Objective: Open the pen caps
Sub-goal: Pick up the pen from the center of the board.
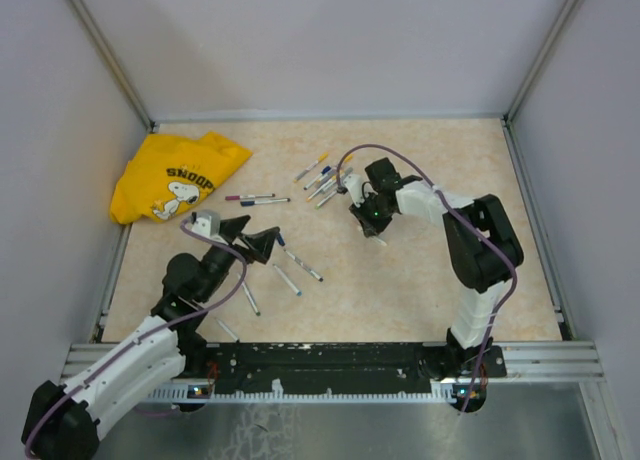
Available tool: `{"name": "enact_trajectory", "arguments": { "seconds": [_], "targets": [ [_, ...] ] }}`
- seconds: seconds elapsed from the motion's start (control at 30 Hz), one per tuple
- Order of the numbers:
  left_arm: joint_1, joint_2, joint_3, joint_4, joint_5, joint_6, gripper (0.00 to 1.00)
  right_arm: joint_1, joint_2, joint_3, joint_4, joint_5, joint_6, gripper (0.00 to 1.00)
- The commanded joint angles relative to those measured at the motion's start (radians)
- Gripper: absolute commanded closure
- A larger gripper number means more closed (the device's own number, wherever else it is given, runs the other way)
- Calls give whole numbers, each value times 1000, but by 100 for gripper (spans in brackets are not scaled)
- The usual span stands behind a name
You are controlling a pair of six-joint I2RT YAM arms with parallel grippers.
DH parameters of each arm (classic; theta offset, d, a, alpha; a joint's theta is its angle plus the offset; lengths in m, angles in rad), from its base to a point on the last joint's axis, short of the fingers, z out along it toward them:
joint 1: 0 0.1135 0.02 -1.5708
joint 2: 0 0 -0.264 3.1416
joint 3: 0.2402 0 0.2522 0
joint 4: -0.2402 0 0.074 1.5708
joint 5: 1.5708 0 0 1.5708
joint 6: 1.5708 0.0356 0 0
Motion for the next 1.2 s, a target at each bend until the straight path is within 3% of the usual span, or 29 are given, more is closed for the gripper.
{"name": "enact_trajectory", "arguments": {
  "seconds": [0.0, 0.53, 1.17],
  "targets": [
    [4, 22, -18, 114, 121, -103, 0, 13, -67, -4, 30, -38, 15, 100],
    [4, 201, -64, 384, 324, -228, 0, 12, -95, -8, 31, -112, 25, 100],
    [2, 314, -101, 513, 354, -305, 2, 12, -99, -10, 32, -150, 29, 100]
  ]
}}
